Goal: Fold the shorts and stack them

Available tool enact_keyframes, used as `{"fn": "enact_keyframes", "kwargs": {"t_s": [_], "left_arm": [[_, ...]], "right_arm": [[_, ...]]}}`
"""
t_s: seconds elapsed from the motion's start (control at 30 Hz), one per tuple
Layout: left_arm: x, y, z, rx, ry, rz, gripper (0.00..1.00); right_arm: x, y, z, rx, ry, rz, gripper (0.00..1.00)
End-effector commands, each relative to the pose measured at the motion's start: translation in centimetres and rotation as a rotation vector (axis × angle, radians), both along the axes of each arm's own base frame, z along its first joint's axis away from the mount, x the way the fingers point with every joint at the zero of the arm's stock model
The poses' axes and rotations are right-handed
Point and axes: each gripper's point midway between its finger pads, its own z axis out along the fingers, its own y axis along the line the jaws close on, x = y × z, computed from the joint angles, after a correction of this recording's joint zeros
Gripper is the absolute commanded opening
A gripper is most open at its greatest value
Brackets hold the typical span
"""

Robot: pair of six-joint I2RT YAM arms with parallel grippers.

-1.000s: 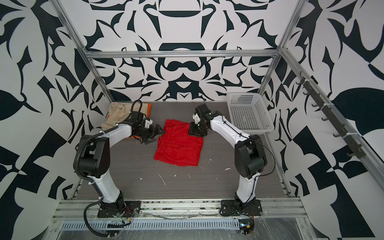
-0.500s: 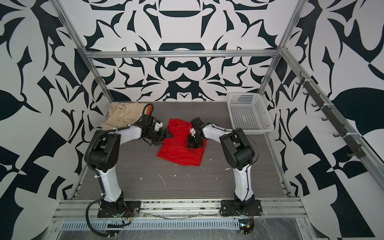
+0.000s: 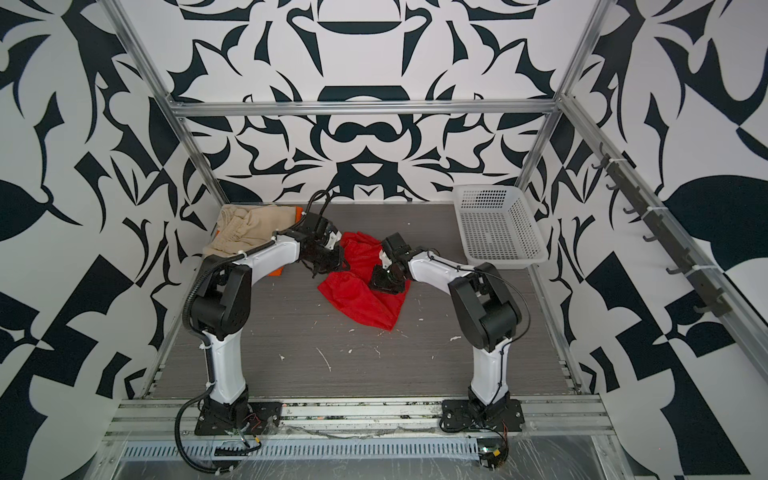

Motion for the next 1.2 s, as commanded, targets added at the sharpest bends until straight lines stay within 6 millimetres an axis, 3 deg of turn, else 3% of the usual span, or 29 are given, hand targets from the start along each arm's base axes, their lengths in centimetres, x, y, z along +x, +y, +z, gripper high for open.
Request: {"fn": "enact_keyframes", "kwargs": {"t_s": [0.0, 0.17, 0.37, 0.5, 0.67, 0.87, 0.93, 1.03, 1.17], "left_arm": [[0.4, 4.9, 4.9, 0.213, -0.113, -0.065, 0.00], [2.8, 9.0, 9.6, 0.349, -0.219, -0.123, 0.00], [6.8, 13.1, 13.4, 0.419, -0.307, -0.121, 0.00], [8.7, 13.9, 15.2, 0.338, -0.336, -0.099, 0.00], [9.1, 12.8, 13.0, 0.230, -0.283, -0.118, 0.00], [9.2, 11.0, 13.4, 0.109, -0.271, -0.113, 0.00], [9.3, 10.6, 12.9, 0.076, -0.262, -0.100, 0.00], [9.9, 11.1, 10.7, 0.058, -0.217, -0.062, 0.00], [10.9, 13.0, 7.7, 0.032, -0.113, 0.022, 0.00]], "right_arm": [[1.2, -1.2, 5.8, 0.023, -0.162, -0.032, 0.51], [0.7, -2.9, 7.2, 0.010, -0.192, -0.044, 0.52], [-0.1, -3.4, 6.9, -0.002, -0.186, -0.038, 0.53], [-0.3, -3.3, 6.5, 0.001, -0.177, -0.034, 0.53], [0.2, -2.2, 6.7, 0.031, -0.177, -0.019, 0.53], [1.4, -0.3, 7.3, 0.094, -0.184, -0.005, 0.54], [2.2, 0.5, 7.5, 0.121, -0.181, -0.010, 0.61], [3.5, 1.8, 8.0, 0.123, -0.211, -0.009, 0.68], [5.8, 3.5, 7.6, 0.134, -0.223, -0.033, 0.71]]}}
